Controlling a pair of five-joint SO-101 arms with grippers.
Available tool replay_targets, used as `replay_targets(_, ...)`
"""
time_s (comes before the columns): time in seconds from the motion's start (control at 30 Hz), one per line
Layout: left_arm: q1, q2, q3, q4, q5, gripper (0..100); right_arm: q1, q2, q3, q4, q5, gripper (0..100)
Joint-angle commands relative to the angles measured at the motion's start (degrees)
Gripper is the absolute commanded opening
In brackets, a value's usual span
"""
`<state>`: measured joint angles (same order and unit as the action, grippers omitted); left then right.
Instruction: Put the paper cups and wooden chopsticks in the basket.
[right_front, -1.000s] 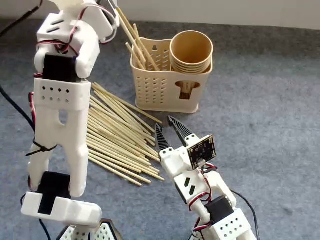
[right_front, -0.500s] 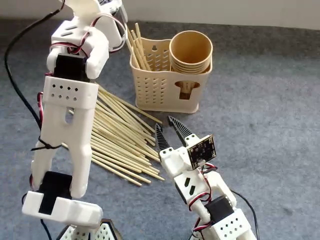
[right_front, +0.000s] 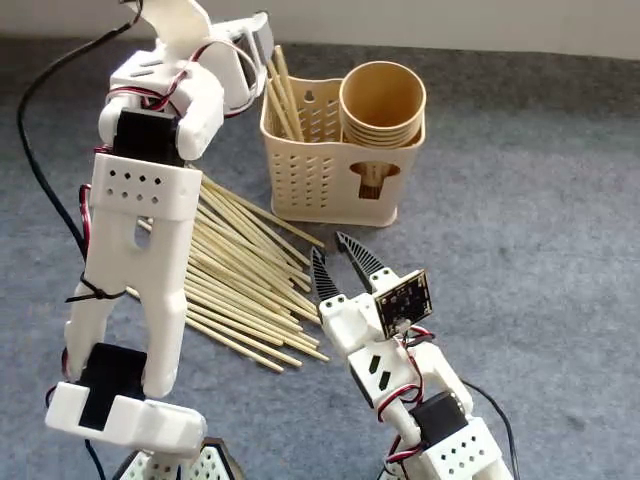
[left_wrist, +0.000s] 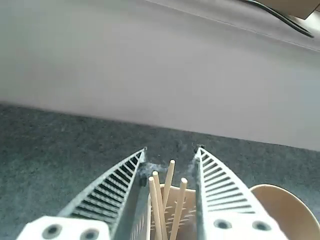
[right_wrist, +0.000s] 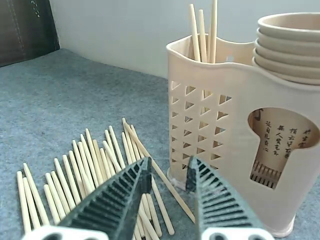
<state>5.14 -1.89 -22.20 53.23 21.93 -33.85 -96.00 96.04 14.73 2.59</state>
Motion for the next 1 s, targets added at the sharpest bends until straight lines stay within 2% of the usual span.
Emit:
replay_targets(0.0,0.8,-5.0,-0.8,0.3,-0.3,13,-0.2,-0.4,7.3,-1.5,-0.1,13.0)
replay_targets(0.17,0.6,-7.9,-0.5,3.6,-0.4,9,-0.2,-0.4,7.3,-1.5,-0.1,13.0)
replay_targets(0.4,-1.3,-14.0,-0.6,18.1,-0.4,0,0.0,-0.7,7.3,-1.5,-0.1,13.0)
replay_targets(0.7,-9.0,-17.5,-0.5,33.6,-0.3,1,0.0,-0.8,7.3,-1.5,-0.1,13.0)
replay_targets(0.97,-9.6,-17.9,-0.5,44.6,-0.4,1,0.0,-0.8,7.3,-1.5,-0.1,13.0)
